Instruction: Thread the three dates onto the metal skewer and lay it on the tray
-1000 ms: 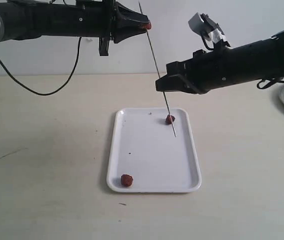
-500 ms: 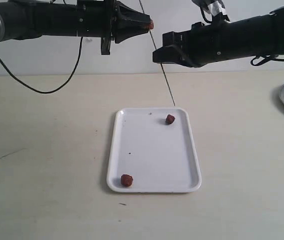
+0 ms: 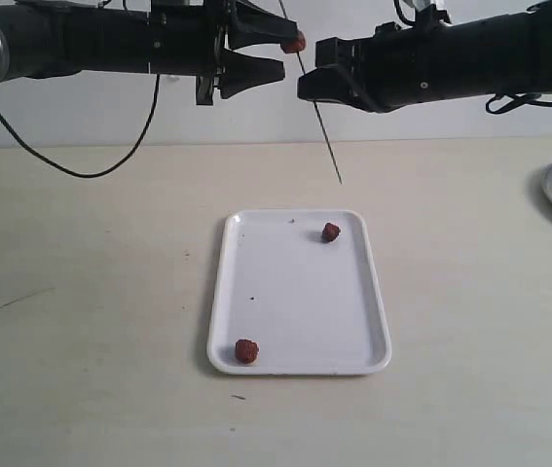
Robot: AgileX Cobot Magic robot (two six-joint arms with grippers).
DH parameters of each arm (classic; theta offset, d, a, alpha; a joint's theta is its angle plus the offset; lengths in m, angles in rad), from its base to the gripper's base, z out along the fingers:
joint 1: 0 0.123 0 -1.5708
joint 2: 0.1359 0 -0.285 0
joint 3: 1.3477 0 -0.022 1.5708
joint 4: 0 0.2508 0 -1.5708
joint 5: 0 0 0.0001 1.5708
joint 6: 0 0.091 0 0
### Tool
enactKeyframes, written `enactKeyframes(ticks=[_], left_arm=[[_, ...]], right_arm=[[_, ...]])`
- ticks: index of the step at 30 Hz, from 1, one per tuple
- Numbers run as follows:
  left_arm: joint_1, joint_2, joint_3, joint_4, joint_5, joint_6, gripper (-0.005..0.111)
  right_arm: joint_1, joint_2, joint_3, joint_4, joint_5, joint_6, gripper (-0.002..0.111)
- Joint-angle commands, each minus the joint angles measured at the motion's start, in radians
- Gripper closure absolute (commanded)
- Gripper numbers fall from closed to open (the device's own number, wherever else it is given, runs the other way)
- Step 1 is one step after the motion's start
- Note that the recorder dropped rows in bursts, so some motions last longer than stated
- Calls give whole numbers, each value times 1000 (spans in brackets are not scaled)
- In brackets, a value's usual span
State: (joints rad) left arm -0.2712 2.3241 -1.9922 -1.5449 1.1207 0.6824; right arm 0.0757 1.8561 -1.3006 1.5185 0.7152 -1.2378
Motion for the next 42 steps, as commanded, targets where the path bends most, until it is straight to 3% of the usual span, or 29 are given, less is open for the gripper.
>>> enactKeyframes(ticks=[1, 16, 30, 38, 42], left_arm=[[3, -7, 3, -10, 33, 28, 48], [3, -7, 3, 27, 100, 111, 48], [-9, -13, 3, 544, 100, 130, 48], [-105, -44, 3, 820, 100, 234, 48], [-183, -59, 3, 1034, 88, 248, 49]], right_arm=[[0, 6, -7, -21, -25, 28, 108], [-2, -21, -7, -197, -57, 135, 108], [-69, -217, 9, -747, -112, 589, 108], [-69, -225, 65, -783, -135, 592, 108], [-69, -225, 106, -816, -185, 592, 108]])
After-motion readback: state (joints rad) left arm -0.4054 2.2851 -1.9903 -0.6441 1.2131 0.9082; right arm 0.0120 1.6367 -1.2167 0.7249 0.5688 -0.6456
